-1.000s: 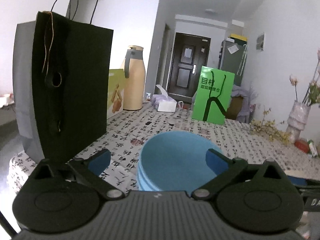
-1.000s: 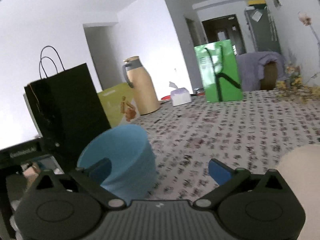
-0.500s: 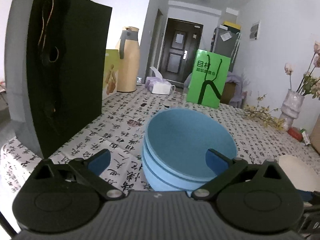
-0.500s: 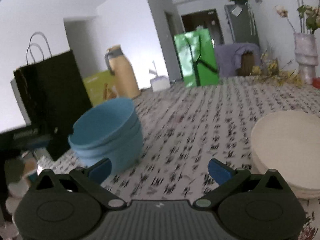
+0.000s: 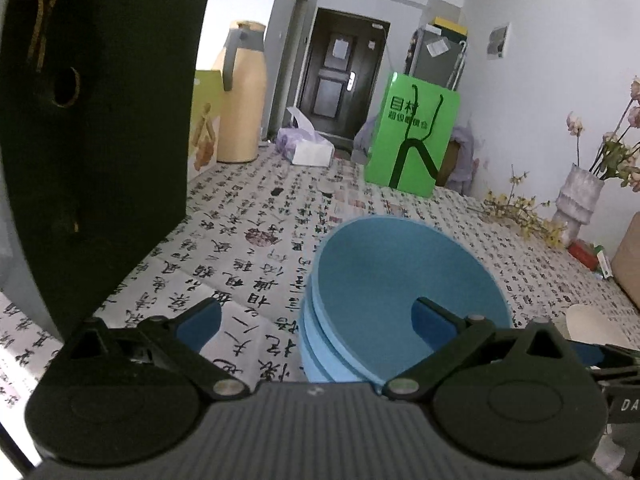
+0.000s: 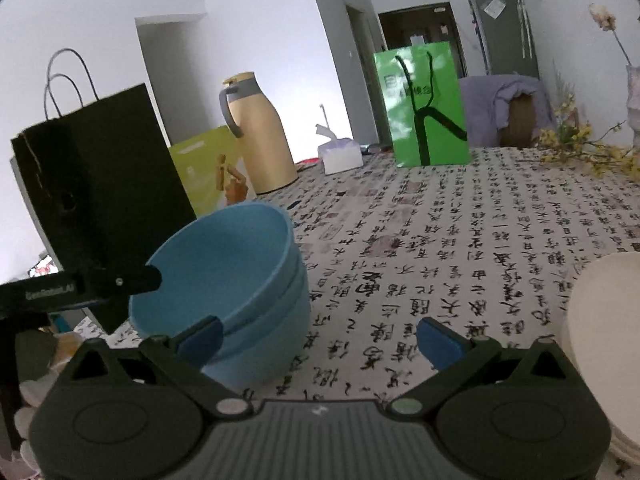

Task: Organize plates and bowls
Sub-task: 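Move both grippers to the rim of the three stacked bowls and close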

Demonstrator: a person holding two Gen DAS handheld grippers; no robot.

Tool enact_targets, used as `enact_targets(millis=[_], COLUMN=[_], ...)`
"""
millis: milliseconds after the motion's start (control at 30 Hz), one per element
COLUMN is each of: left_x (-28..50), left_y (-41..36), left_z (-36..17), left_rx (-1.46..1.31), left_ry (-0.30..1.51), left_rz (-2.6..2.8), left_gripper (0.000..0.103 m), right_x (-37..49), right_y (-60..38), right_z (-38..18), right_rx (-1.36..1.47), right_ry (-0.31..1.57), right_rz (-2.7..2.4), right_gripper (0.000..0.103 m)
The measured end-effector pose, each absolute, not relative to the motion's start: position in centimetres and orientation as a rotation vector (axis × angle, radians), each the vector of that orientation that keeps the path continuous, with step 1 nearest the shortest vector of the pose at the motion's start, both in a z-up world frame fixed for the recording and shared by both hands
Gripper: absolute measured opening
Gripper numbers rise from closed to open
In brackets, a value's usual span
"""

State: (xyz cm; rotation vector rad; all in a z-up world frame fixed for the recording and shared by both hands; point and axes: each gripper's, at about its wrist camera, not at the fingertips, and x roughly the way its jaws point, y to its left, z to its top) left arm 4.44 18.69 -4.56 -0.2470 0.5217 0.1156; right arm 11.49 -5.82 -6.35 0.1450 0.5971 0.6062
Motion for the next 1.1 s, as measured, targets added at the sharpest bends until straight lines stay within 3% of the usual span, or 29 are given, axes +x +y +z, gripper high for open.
enact_targets(millis=[400, 633, 767, 1100], left_x=[8.4, 9.7, 10.3, 11.5], left_y=[20.6, 21.5, 21.8, 21.6], left_z=[-6.0, -6.8, -7.4, -8.4], left_rx=[-0.315, -0.372, -0.405, -0.493], left_ry=[0.64, 0.707, 0.745, 0.828], left_rz=[0.079, 0.09, 0.086, -0.009], left_gripper=[0.103, 0.102, 0.09, 0.061], right_x=[16.7, 18.8, 19.7, 21.0], right_y=[-3.2, -1.8, -1.4, -0.8], right_z=[-6.8, -8.2, -8.9, -10.2], right_rx=[0.26, 0.3, 0.336, 0.418], right_ry=[0.763, 0.877, 0.938, 1.05], right_rz=[0.668, 0.696, 0.718, 0.75], right_gripper=[0.102, 0.09, 0.086, 0.063])
